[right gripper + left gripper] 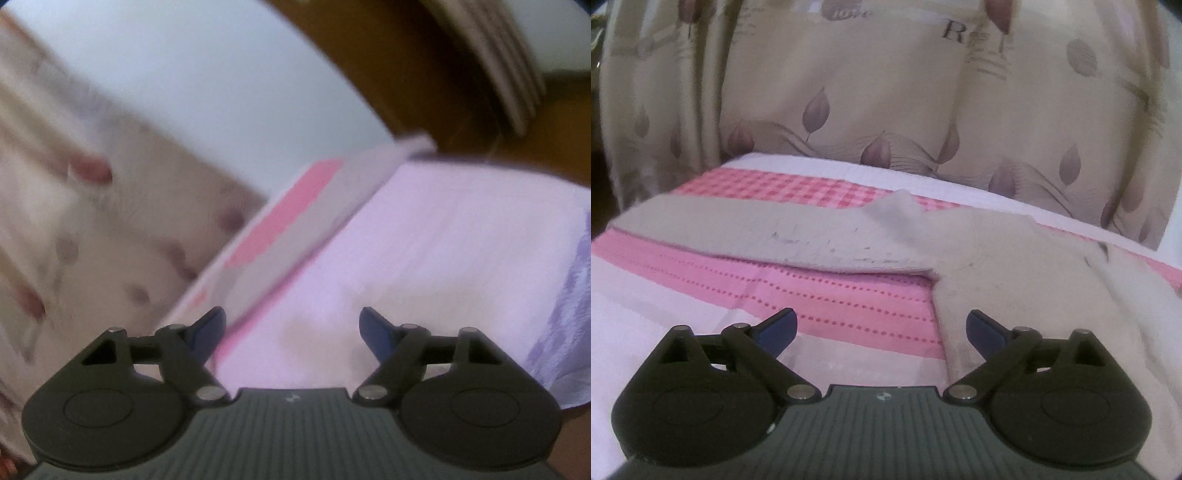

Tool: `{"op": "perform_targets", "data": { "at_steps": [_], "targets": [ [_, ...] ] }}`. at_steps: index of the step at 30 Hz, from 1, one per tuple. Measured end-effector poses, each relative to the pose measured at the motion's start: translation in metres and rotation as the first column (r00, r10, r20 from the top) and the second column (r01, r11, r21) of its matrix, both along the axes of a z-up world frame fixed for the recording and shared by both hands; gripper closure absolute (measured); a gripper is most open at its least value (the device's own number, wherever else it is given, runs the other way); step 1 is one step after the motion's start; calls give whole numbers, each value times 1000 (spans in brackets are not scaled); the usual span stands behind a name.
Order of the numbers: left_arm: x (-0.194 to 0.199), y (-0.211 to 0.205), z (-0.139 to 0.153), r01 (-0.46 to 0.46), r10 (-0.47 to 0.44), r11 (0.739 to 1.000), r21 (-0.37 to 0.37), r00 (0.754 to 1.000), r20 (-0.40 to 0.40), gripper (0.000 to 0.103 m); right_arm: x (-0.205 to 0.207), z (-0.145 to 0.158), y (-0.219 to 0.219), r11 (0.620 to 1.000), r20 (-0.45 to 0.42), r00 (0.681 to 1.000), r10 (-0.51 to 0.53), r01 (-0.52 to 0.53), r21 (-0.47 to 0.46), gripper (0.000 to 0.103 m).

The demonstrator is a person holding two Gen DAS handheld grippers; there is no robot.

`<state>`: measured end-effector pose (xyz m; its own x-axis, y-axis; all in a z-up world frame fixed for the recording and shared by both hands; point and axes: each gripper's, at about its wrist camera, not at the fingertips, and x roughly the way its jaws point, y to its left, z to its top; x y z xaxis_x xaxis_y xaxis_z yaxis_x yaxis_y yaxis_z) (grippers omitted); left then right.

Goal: Fold small clothes
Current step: 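Reach the right gripper to the other sleeve cuff and close on it, then fold the held cuff across the sweater body, open the right gripper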

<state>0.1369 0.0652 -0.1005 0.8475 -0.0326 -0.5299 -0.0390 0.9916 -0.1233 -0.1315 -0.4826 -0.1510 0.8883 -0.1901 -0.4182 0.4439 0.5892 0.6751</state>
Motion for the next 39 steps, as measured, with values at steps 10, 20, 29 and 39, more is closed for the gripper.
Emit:
{"op": "perform_targets", "data": {
  "at_steps": [10, 20, 29, 39],
  "targets": [
    [5, 6, -3, -46, 45, 999, -24, 998, -37, 5, 20, -5, -41, 997, 57, 996, -69, 72, -42, 22],
    [10, -3, -6, -50, 55, 997, 59, 996, -76, 3, 69, -12, -196, 965, -38, 967, -252, 255, 70, 19],
    [14, -10, -8, -63, 75, 990, 122, 992, -96, 1, 113, -52, -250, 928, -37, 969, -244, 245, 281, 57],
    [16, -13, -8, -85, 103, 985, 153, 989, -109, 0, 111, -12, -223, 958, 102, 961, -258, 241, 153, 95]
  ]
}}
